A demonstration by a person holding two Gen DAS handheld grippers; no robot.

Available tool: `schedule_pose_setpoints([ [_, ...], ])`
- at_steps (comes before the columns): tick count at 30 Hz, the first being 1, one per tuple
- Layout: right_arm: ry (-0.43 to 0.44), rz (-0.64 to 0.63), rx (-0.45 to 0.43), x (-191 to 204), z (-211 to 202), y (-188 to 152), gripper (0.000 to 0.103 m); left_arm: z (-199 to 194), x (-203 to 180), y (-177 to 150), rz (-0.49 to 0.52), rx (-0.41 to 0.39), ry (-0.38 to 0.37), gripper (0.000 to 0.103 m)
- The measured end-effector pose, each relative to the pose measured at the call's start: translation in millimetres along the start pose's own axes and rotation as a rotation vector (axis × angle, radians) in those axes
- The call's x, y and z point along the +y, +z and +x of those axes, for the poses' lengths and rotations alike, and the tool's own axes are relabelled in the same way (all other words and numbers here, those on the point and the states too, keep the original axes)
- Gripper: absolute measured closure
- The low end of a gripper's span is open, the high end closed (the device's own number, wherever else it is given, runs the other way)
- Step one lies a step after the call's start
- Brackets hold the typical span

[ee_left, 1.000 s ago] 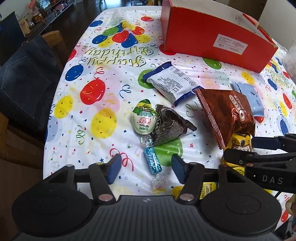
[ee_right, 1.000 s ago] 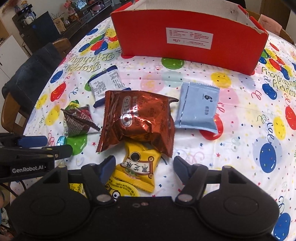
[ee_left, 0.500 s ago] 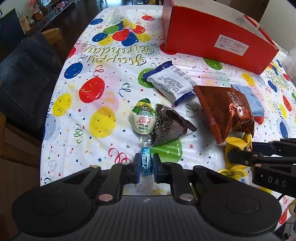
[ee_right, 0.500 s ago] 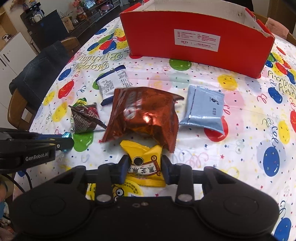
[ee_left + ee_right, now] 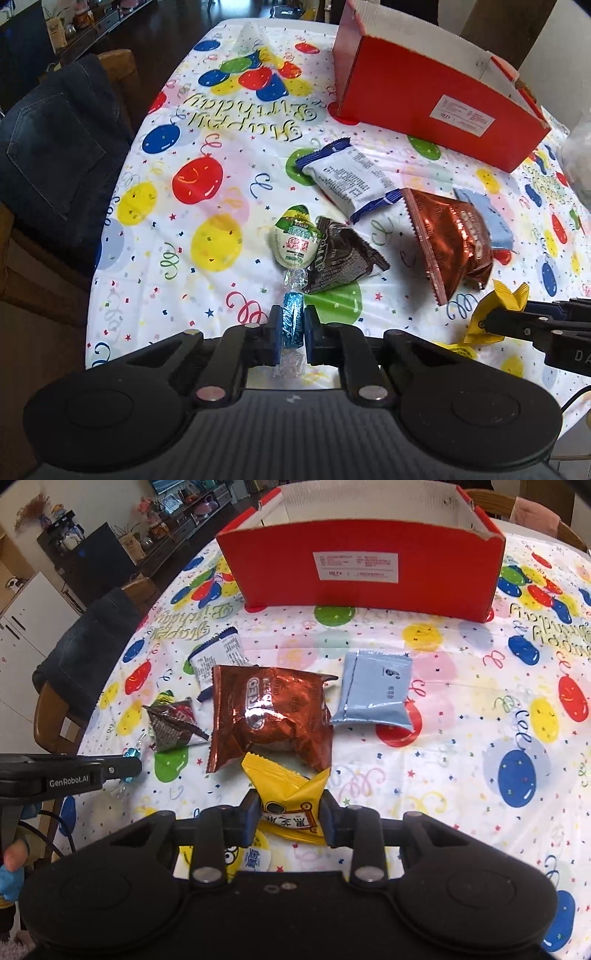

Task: Organize snacks
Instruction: 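Lift both held snacks and carry them over the red box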

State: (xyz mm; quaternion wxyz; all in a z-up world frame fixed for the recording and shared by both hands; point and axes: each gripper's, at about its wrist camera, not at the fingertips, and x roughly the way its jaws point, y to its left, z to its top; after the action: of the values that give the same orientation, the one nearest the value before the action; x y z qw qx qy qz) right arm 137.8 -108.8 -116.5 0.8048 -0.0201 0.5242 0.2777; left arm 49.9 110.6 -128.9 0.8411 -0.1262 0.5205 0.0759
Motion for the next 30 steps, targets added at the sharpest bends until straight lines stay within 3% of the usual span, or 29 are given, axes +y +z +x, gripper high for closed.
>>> schedule_pose_setpoints([
  [11, -0.006, -0.027, -0.101, 2.2, -38.2, 12.1, 0.071, -39.0, -14.5, 15.2, 0.055, -0.110, -0.024, 0.091],
  [23, -0.026, -0.042, -0.231, -8.5, -75.0, 52.0, 0.071, -71.3, -33.3, 54.5, 0.090, -0.217, -0.049, 0.091],
  [26, -0.018, -0.026, -0.250, -15.6, -81.1, 60.1, 0.071, -70.5, -29.4, 63.3, 0.075, -0.207, -0.055, 0.091],
  [30, 0.010, 0.004, -0.217, -21.1, -73.8, 56.0, 0.071, -50.8, -18.5, 61.5, 0.062, -0.094, -0.079, 0.091],
])
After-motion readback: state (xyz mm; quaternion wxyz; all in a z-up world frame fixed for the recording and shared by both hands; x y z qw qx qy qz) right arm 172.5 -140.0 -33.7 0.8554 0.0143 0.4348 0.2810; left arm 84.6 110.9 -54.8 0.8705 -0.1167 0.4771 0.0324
